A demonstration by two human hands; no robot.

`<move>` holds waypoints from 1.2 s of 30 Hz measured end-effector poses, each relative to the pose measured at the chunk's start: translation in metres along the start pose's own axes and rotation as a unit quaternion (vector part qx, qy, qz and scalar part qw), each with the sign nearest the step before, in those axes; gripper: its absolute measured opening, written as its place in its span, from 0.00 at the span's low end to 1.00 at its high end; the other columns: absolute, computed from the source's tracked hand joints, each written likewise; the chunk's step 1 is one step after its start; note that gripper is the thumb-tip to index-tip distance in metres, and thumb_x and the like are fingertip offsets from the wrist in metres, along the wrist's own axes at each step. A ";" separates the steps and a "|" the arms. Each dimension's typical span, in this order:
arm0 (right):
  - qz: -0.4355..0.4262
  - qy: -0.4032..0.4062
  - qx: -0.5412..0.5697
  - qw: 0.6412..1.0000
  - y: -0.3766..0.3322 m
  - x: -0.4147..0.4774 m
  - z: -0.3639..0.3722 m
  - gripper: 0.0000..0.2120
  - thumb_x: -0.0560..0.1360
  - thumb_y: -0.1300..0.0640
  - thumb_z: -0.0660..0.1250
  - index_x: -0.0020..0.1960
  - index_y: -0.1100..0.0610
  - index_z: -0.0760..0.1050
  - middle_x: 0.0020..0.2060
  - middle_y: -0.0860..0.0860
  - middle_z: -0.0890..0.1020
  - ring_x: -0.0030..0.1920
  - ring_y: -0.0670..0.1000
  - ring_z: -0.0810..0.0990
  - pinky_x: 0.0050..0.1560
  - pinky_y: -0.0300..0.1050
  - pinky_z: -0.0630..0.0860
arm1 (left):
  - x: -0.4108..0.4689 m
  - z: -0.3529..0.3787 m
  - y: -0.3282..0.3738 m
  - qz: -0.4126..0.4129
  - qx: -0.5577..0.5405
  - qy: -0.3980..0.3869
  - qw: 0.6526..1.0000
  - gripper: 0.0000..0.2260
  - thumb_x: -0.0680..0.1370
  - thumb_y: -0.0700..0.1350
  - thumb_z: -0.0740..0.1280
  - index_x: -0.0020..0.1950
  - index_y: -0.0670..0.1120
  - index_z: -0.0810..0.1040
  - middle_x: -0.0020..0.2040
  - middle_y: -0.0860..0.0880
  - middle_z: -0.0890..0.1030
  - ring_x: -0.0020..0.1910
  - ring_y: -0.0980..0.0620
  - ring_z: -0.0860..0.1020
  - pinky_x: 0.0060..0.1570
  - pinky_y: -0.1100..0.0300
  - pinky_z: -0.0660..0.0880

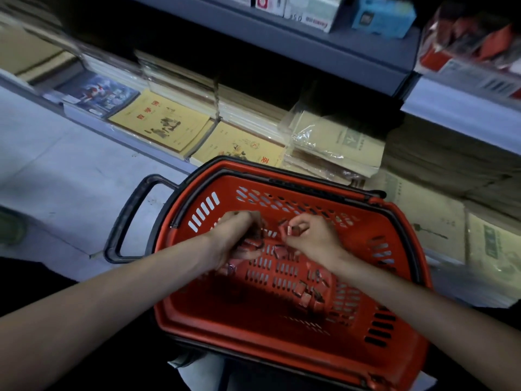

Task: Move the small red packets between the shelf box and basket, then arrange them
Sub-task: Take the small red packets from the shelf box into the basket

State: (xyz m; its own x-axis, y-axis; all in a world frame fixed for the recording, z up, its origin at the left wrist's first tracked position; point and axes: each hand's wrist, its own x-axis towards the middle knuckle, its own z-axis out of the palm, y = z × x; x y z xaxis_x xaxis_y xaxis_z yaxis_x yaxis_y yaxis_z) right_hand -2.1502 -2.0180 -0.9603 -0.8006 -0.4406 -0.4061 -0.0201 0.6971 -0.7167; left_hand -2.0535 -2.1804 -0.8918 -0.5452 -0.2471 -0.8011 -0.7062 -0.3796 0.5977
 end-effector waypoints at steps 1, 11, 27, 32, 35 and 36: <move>-0.019 0.002 0.025 1.000 -0.019 -0.006 -0.012 0.12 0.70 0.62 0.79 0.51 0.56 0.81 0.35 0.47 0.83 0.27 0.49 0.83 0.36 0.56 0.84 | -0.004 0.002 0.003 0.005 -0.001 -0.009 1.000 0.06 0.76 0.43 0.66 0.48 0.46 0.82 0.44 0.44 0.81 0.35 0.51 0.79 0.28 0.61 0.76; -0.177 -0.015 0.050 0.983 -0.125 -0.069 -0.114 0.11 0.68 0.52 0.80 0.50 0.49 0.85 0.31 0.46 0.85 0.34 0.49 0.85 0.42 0.54 0.82 | -0.090 0.031 0.066 0.203 0.059 -0.116 0.971 0.20 0.80 0.62 0.64 0.48 0.48 0.85 0.35 0.50 0.84 0.34 0.51 0.83 0.28 0.61 0.74; -0.255 0.385 -0.085 0.883 -0.122 -0.090 -0.298 0.08 0.81 0.56 0.67 0.60 0.52 0.80 0.50 0.47 0.84 0.50 0.46 0.83 0.54 0.41 0.79 | -0.132 0.133 0.186 0.309 -0.007 -0.139 0.941 0.14 0.81 0.56 0.65 0.48 0.46 0.80 0.41 0.44 0.82 0.31 0.51 0.79 0.24 0.63 0.71; -0.205 0.412 -0.287 0.840 -0.133 -0.053 -0.337 0.07 0.80 0.54 0.69 0.57 0.52 0.81 0.46 0.50 0.85 0.46 0.53 0.83 0.44 0.49 0.80 | -0.132 0.162 0.202 0.302 -0.030 -0.132 0.944 0.15 0.78 0.58 0.70 0.50 0.46 0.81 0.39 0.45 0.82 0.28 0.53 0.79 0.25 0.63 0.74; -0.164 0.387 -0.351 0.837 -0.135 -0.036 -0.339 0.08 0.78 0.55 0.70 0.56 0.52 0.83 0.51 0.52 0.85 0.53 0.57 0.82 0.44 0.49 0.76 | -0.133 0.170 0.206 0.296 -0.034 -0.146 0.943 0.16 0.78 0.58 0.71 0.53 0.46 0.82 0.41 0.45 0.83 0.32 0.51 0.80 0.24 0.63 0.74; -0.156 0.383 -0.350 0.841 -0.135 -0.033 -0.339 0.07 0.78 0.55 0.71 0.56 0.52 0.83 0.51 0.52 0.85 0.53 0.57 0.83 0.44 0.48 0.76 | -0.133 0.170 0.207 0.296 -0.034 -0.150 0.943 0.17 0.78 0.58 0.71 0.53 0.45 0.82 0.41 0.44 0.83 0.34 0.50 0.81 0.24 0.63 0.74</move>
State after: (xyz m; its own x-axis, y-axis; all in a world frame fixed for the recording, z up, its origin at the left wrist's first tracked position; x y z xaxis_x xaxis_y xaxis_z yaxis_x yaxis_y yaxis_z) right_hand -2.3241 -1.9064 -0.6580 -0.8365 -0.3571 0.4156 -0.4332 0.8955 -0.1025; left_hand -2.2039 -2.0745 -0.6564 -0.9448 -0.1745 -0.2772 -0.2134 -0.3139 0.9252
